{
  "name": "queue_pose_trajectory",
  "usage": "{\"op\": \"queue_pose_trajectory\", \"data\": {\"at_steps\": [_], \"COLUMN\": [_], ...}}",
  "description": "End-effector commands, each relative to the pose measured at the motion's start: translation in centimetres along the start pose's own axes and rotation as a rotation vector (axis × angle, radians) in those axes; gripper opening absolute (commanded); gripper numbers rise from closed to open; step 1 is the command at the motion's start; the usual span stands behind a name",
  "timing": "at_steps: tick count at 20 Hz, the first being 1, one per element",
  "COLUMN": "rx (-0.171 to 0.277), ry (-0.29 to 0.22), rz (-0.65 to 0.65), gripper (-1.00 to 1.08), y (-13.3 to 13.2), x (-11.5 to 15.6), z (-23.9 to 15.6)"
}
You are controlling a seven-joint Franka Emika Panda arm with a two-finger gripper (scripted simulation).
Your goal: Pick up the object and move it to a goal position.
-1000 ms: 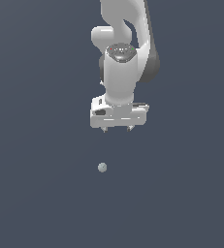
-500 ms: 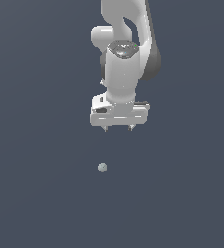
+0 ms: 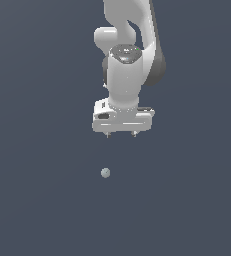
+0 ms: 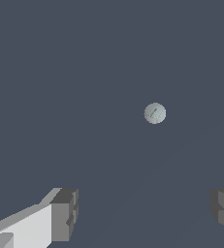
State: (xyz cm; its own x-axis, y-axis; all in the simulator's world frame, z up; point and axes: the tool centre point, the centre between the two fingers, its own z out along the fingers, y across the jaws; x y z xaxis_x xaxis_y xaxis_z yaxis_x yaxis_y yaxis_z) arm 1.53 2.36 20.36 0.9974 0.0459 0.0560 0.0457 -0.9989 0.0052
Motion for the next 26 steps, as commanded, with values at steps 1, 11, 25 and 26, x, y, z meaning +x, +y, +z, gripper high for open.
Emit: {"op": "queue_pose_trajectory", "data": {"at_steps": [1, 11, 25, 26], "rx": [0.001, 0.003, -0.004, -0.004], "ry": [-0.003, -0.025, -0.054, -0.054], "rz": [0.019, 0.162, 0.346, 0.352], "gripper": [1.0, 1.0, 1.0, 1.0], "y": [0.3, 2.9, 6.5, 6.6], "x": [0.5, 3.9, 6.9, 7.0], "z": [0.6, 5.4, 12.9, 13.2]}}
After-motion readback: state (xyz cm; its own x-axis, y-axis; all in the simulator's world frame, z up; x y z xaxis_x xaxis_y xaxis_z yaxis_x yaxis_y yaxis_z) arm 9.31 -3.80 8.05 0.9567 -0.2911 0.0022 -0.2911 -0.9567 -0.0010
